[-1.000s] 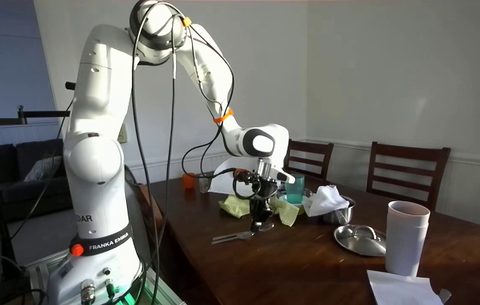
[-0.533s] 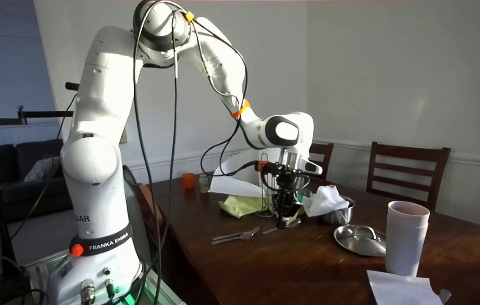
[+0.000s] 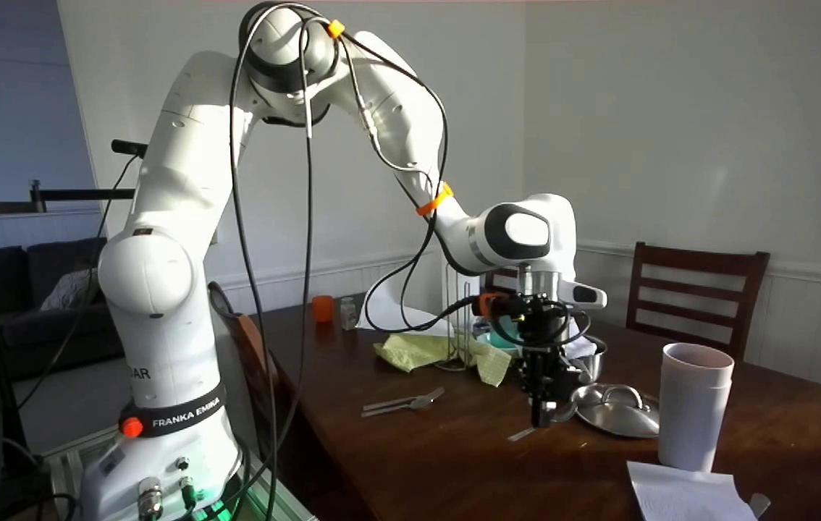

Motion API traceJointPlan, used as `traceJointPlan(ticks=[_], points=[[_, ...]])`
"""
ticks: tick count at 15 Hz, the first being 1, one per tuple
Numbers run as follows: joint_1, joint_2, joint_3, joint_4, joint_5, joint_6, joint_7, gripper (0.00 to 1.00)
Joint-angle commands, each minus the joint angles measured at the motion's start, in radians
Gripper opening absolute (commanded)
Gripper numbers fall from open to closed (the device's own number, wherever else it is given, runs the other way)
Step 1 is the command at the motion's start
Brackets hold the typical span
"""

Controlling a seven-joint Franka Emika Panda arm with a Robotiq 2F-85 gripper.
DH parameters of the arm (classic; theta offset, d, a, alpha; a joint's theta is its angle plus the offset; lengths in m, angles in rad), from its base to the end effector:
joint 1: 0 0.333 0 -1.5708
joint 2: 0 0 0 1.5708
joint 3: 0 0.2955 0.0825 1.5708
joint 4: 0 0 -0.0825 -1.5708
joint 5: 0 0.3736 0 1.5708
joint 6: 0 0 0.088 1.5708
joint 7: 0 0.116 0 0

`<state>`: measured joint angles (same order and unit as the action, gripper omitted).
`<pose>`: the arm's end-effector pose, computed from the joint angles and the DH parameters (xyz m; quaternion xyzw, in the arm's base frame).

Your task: Place the teaspoon on the white napkin

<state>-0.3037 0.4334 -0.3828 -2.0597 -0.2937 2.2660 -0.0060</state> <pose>0.4223 -0.3614 0.2052 0.9533 -0.2185 -0.1587 0.1355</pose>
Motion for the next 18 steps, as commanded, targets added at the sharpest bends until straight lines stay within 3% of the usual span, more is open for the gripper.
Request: traceJointPlan(ticks=[1, 5, 7, 11, 18], points=[[-0.013, 0.001, 0.012, 0.002, -0.005, -0.003, 0.003, 0.07], [-0.006, 0.001, 0.021, 0.002, -0.004, -0.003, 0.005, 0.07], [-0.005, 0.017, 0.014, 0.008, -0.027, 0.020, 0.008, 0.02], [-0.028, 0.116, -0.002, 0.092, -0.085, 0.129, -0.028, 0.02], [-0.102, 0.311, 0.013, 0.269, -0.063, 0.217, -0.144, 0.02]])
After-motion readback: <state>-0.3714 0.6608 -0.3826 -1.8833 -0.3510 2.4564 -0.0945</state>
